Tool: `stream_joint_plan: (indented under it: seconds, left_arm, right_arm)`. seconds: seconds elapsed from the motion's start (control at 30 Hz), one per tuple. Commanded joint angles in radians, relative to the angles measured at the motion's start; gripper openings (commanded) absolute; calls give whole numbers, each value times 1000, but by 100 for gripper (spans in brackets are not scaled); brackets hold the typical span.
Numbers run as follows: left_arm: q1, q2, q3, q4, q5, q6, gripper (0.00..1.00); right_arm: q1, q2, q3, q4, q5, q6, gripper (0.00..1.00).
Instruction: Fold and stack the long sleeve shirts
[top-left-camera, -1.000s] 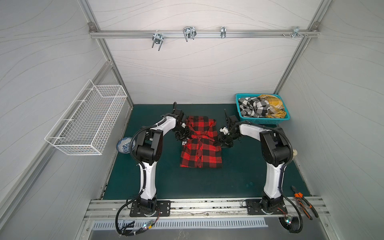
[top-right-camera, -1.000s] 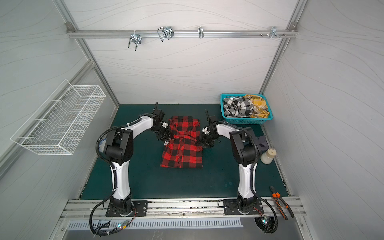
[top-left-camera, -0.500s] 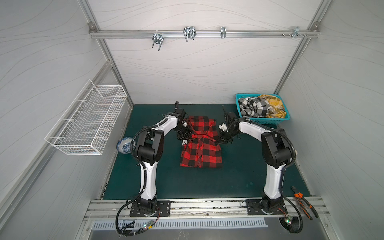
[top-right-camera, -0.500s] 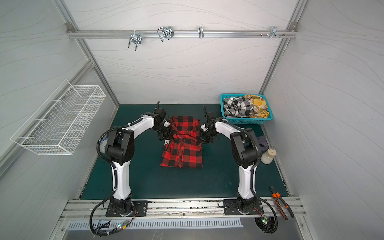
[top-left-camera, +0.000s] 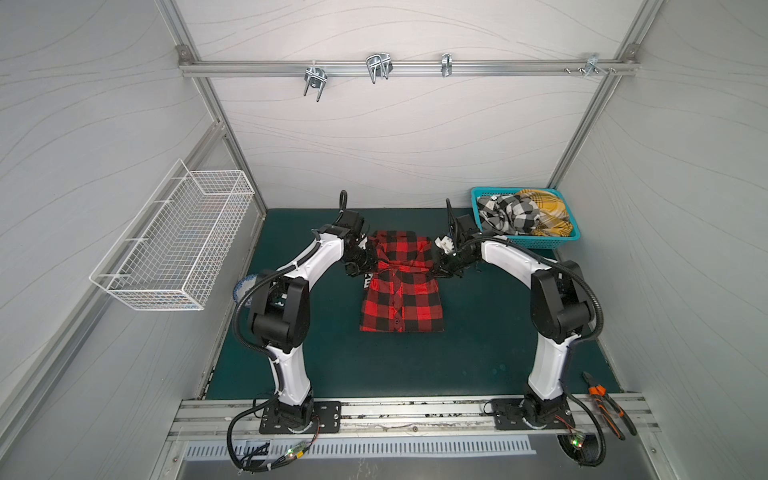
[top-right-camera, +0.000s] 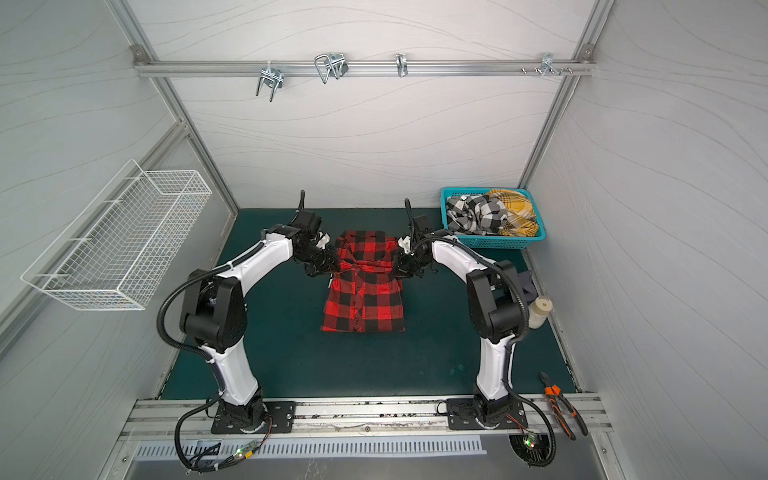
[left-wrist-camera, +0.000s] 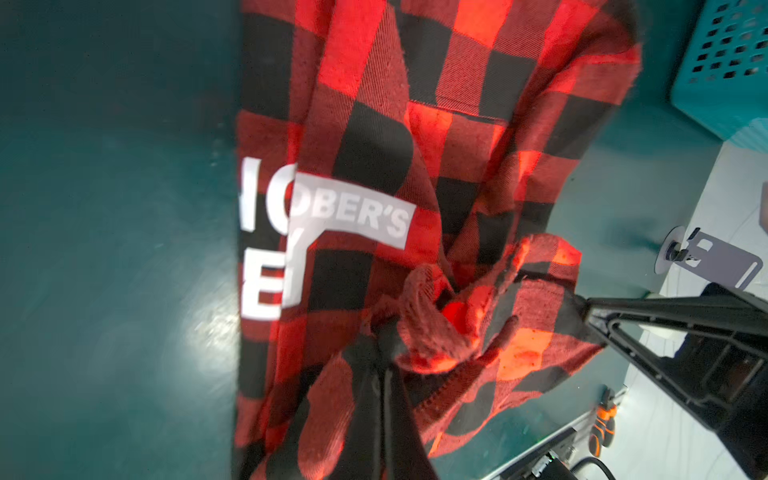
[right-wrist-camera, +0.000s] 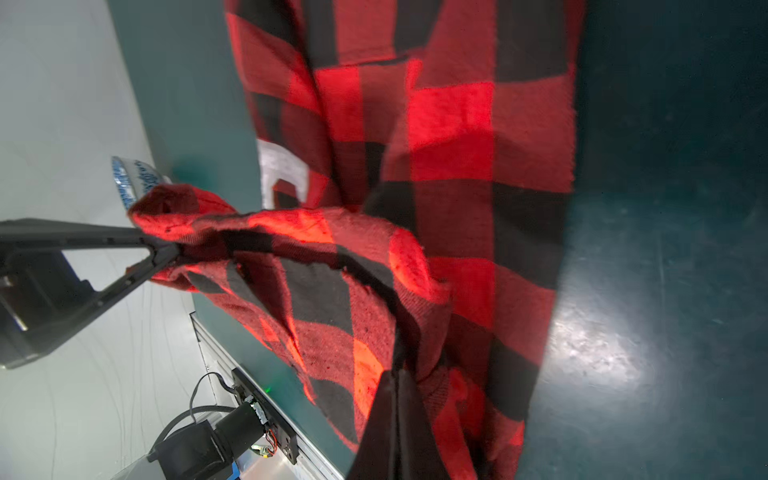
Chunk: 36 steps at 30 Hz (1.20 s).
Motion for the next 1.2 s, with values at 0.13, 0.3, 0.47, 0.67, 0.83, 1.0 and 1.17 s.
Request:
stream_joint_plan:
  seconds: [0.13,0.3,0.47,0.67,0.83,1.0,1.17]
  left_arm:
    - [19,201,94,36,-50,-7,0]
    - [46,276,197,-26,-148,-49,31]
    - [58,151,264,-120,-292,-47,44]
    - [-28,3,163,-134,-299,-103,45]
    - [-96,51,87,-46,-148,-140,22]
    - [-89,178,102,4,-7,-139,9]
    - [-49,316,219,-23,-82,-106,6]
  right_arm:
    - [-3,161,79,8,34,-3,0]
    - [-38,214,135,-37,75,-10,26]
    - [-37,89,174,-101,139,-61,55]
    - [-18,-27,95,-128,163,-15,60]
    - [34,-50,-13,-60,119,21,18]
    - [55,43,-25,-19,86,29,8]
    - [43,184,52,-34,101,13,6]
